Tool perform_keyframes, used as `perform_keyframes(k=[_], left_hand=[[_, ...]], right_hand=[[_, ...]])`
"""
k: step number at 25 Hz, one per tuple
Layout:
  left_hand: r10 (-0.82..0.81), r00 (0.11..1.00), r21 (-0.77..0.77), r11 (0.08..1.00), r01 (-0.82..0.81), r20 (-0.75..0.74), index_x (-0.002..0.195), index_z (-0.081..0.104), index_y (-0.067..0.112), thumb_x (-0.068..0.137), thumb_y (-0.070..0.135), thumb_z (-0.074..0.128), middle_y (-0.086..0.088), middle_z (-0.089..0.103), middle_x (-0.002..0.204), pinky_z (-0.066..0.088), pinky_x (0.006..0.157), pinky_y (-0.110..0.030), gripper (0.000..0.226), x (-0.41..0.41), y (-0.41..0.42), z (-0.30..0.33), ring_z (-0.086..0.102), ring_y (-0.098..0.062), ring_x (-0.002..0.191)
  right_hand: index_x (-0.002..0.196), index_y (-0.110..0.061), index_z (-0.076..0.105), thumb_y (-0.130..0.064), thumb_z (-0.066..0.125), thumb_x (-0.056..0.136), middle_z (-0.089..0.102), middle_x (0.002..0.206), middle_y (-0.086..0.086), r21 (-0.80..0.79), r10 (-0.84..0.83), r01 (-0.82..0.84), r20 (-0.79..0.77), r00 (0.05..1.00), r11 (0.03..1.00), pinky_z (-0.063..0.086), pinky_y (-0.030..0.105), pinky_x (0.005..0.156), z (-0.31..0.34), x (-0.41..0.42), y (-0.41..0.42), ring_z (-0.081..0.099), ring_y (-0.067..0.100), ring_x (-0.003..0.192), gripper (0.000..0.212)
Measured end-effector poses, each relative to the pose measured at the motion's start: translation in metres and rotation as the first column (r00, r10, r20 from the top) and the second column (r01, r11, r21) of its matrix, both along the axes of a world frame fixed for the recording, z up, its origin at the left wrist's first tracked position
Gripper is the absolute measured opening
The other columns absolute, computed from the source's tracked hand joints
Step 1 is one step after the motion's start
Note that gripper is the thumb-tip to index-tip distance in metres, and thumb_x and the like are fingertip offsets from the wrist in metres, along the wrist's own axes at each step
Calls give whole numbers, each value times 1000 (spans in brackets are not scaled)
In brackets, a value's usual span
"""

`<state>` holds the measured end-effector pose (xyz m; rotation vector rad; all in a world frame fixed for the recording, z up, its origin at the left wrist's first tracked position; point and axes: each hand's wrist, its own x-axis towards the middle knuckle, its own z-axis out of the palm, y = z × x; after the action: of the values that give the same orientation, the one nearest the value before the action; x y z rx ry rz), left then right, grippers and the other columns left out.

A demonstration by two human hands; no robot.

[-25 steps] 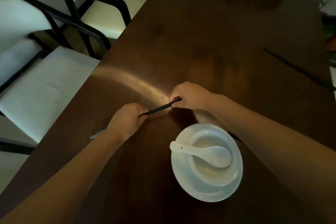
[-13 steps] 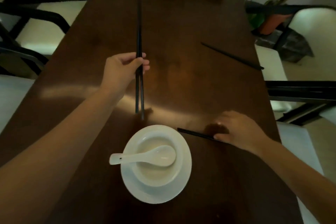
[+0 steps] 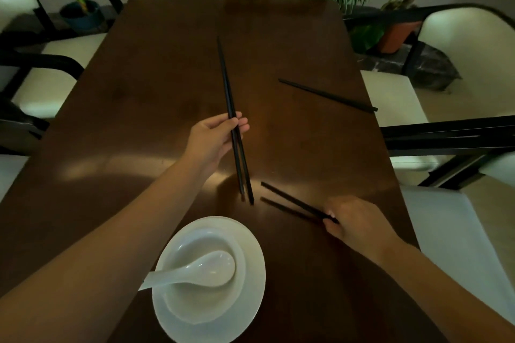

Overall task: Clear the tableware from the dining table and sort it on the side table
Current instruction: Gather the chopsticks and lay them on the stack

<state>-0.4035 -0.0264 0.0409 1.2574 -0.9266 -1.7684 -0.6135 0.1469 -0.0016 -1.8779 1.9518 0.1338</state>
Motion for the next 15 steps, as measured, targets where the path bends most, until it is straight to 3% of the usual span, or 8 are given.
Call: perform_keyframes(k=[2, 4, 7, 12, 15], left_hand=[[7, 1000, 7, 1000, -7, 7, 98, 65, 10, 91, 5, 52, -6, 71, 94, 55, 78, -26, 16, -2, -1, -5, 70, -11, 85], [7, 1000, 3, 1000, -7, 8, 96, 65, 10, 90, 4, 52, -6, 71, 92, 57, 75, -24, 15, -5, -2, -8, 71, -11, 83], [-33, 999, -20, 999, 34, 26, 95, 66, 11, 89, 4, 54, -6, 72, 92, 57, 73, -23, 15, -15, 0, -10, 71, -12, 85], [-12, 1000, -3, 1000, 12, -21, 90, 68, 10, 89, 5, 55, -2, 76, 79, 57, 67, -23, 15, -31, -4, -13, 72, -14, 82], [-30, 997, -22, 999, 29, -67, 87, 70, 10, 88, 8, 57, -3, 76, 80, 57, 67, -24, 13, -38, -6, -16, 71, -15, 81]], right_hand=[[91, -30, 55, -32, 55, 88, 55, 81, -13, 21, -180, 179, 141, 974, 984, 47, 21, 72, 12, -8, -12, 55, 4, 78, 3], [79, -39, 51, -30, 62, 84, 56, 77, -15, -69, -320, 373, 387, 865, 925, 51, 18, 66, 24, -7, -30, 57, -1, 71, 15], [77, -45, 49, -29, 64, 81, 59, 77, -16, -206, -303, 554, 660, 687, 807, 52, 12, 55, 37, 15, -71, 62, -4, 69, 22], [85, -30, 60, -27, 65, 82, 59, 77, -13, -208, -321, 642, 729, 605, 738, 58, 28, 73, 24, 55, -124, 62, 4, 77, 6], [88, -21, 65, -25, 65, 82, 57, 73, -16, -311, -307, 634, 672, 674, 708, 55, 27, 71, 11, 67, -130, 60, 5, 73, 7]])
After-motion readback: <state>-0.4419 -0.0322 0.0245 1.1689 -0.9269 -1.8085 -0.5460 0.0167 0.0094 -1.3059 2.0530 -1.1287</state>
